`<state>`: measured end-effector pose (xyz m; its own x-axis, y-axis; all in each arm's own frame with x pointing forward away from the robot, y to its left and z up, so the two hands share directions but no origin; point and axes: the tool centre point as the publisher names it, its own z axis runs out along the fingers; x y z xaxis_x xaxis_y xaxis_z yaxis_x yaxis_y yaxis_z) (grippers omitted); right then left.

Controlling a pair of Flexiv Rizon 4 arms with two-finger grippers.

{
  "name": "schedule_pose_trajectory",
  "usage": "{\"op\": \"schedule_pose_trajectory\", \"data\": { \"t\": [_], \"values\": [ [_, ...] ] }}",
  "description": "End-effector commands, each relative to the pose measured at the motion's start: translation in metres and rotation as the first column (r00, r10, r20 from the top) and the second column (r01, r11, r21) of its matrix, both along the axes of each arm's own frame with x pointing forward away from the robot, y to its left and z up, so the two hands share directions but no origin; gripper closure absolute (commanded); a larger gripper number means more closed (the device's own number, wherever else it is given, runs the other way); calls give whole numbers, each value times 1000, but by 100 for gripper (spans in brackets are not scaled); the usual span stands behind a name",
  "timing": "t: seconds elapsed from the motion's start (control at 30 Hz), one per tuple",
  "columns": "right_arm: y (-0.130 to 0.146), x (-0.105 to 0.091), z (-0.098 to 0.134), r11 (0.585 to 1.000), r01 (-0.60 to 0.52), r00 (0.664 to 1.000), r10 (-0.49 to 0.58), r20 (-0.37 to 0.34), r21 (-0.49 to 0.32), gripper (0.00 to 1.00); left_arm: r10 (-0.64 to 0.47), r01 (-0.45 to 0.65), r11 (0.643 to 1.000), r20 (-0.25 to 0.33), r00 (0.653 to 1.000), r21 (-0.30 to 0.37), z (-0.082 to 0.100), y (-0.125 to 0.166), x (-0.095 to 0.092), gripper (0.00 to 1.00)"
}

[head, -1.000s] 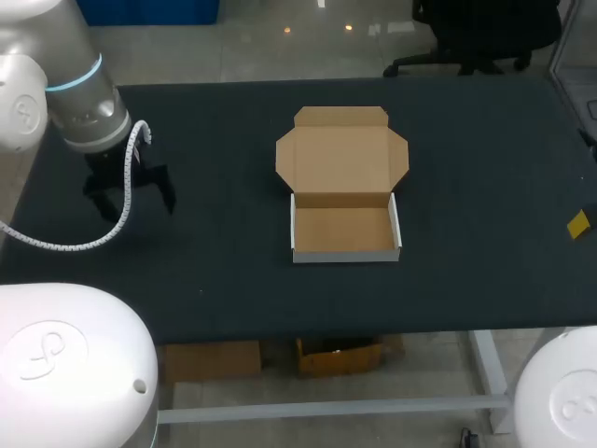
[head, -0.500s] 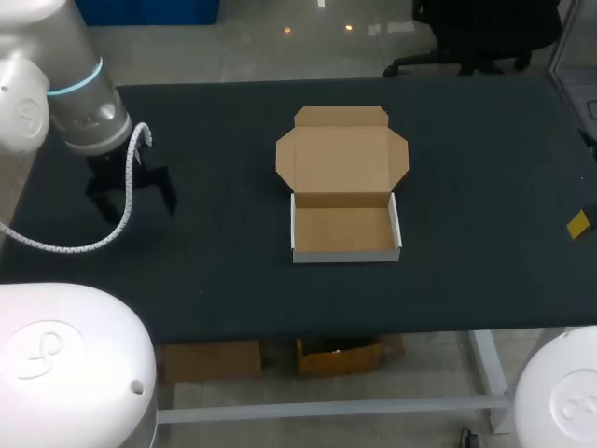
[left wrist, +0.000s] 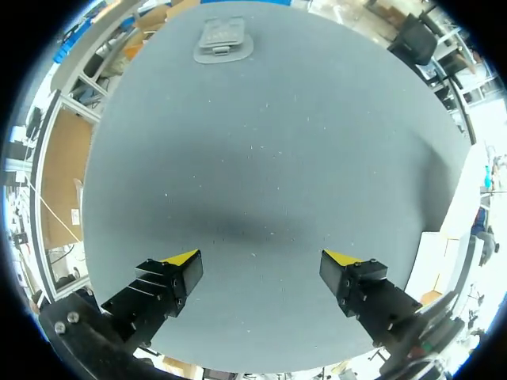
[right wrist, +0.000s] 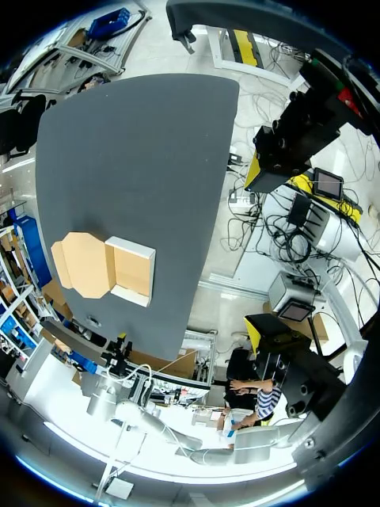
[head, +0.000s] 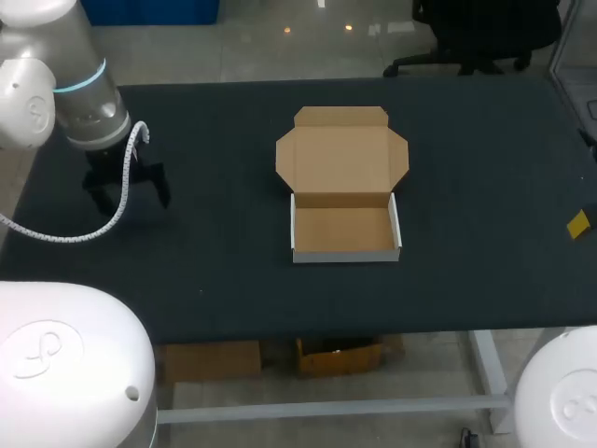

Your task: Assemble the packaging by folding the flat box into shape, placing the metal phone stand inside, and closing the box properly

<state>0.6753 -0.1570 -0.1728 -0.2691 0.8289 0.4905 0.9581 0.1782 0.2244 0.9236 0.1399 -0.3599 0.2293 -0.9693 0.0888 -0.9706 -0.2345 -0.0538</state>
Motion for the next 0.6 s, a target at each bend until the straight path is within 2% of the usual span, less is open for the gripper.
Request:
{"op": "schedule_pose_trajectory", "data": {
  "t": [0.03, 0.6],
  "values": [
    [-1, -1, 2, 1000, -1, 1000, 1, -2, 1, 0, -7, 7, 1000, -14, 1000, 2, -5, 5, 13, 0],
    [-1, -1, 2, 1000, -1, 1000, 1, -2, 1, 0, -20, 20, 1000, -11, 1000, 16, -24, 25, 47, 0]
  ]
}}
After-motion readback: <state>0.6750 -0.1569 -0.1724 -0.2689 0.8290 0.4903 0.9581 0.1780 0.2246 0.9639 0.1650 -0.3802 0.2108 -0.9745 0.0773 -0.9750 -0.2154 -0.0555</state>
